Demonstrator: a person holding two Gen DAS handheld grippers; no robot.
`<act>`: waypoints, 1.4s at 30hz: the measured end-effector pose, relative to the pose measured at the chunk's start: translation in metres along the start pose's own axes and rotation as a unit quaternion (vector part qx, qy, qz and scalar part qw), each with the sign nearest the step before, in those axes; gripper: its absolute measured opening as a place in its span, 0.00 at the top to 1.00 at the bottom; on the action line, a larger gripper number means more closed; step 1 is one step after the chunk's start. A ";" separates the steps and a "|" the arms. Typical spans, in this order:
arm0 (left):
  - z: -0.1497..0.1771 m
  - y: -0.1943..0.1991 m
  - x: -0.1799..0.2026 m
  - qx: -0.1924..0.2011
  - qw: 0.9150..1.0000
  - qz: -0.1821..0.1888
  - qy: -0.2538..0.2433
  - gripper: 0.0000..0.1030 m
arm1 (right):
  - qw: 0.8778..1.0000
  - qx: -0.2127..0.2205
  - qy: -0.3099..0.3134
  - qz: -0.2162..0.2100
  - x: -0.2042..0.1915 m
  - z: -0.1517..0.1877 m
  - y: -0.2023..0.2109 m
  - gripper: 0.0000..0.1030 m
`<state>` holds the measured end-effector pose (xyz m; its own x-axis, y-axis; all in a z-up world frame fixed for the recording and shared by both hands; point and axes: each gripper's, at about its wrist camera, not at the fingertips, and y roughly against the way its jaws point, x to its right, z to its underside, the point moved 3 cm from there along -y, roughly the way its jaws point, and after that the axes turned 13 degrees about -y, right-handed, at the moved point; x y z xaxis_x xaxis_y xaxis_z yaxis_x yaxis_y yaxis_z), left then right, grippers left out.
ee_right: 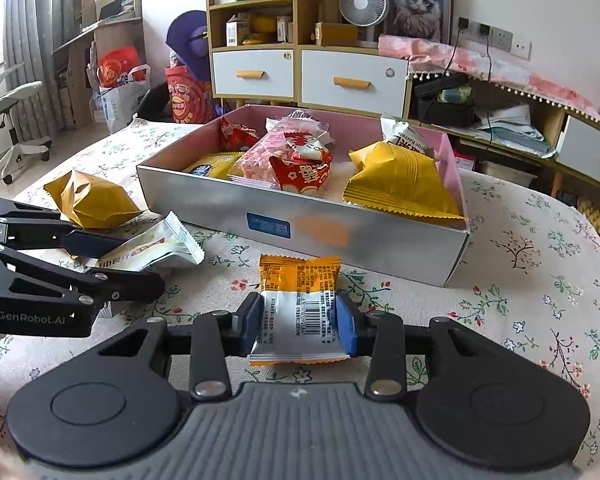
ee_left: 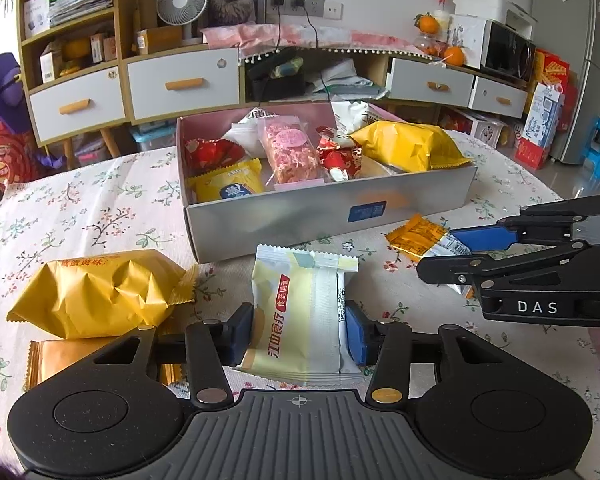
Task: Organize snacks
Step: 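Grasp the white cake packet with the left tool while the right grasps the orange-white packet, then carry the white and orange-white packets over the pink box with both tools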
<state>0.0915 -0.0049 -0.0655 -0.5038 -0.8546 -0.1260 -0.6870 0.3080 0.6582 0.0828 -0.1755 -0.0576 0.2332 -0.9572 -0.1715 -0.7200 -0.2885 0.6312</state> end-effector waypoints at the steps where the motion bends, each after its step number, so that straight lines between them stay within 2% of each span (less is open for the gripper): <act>1: 0.000 0.001 0.000 0.001 1.000 0.001 0.000 0.57 | 1.000 -0.002 -0.002 -0.002 0.000 0.000 0.000 0.65; 11: -0.009 0.015 -0.003 0.018 1.000 0.008 0.014 0.57 | 1.000 0.001 -0.011 -0.021 -0.006 -0.004 0.008 0.65; 17: -0.020 0.031 -0.010 0.048 0.998 0.006 0.033 0.57 | 0.999 0.018 -0.024 -0.040 -0.009 -0.012 0.018 0.65; 23: -0.033 0.034 -0.022 0.058 0.996 -0.014 0.061 0.57 | 0.997 0.043 -0.047 -0.036 -0.007 -0.024 0.026 0.65; 28: -0.050 0.026 -0.031 0.057 0.996 -0.032 0.062 0.56 | 0.995 0.065 -0.060 -0.044 -0.006 -0.037 0.031 0.65; 33: -0.068 0.008 -0.043 0.051 0.996 -0.049 0.061 0.56 | 0.994 0.083 -0.066 -0.029 -0.003 -0.062 0.019 0.65; 39: -0.079 -0.019 -0.058 0.034 0.995 -0.062 0.071 0.56 | 0.996 0.081 -0.049 0.002 -0.003 -0.095 -0.009 0.65; 42: -0.082 -0.028 -0.065 0.032 0.994 -0.051 0.087 0.56 | 0.996 0.076 -0.039 0.016 -0.003 -0.105 -0.022 0.65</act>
<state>0.1863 0.0080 -0.0153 -0.3349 -0.9406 -0.0553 -0.7644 0.2369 0.5996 0.1669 -0.1639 0.0087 0.1625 -0.9630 -0.2149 -0.8178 -0.2533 0.5168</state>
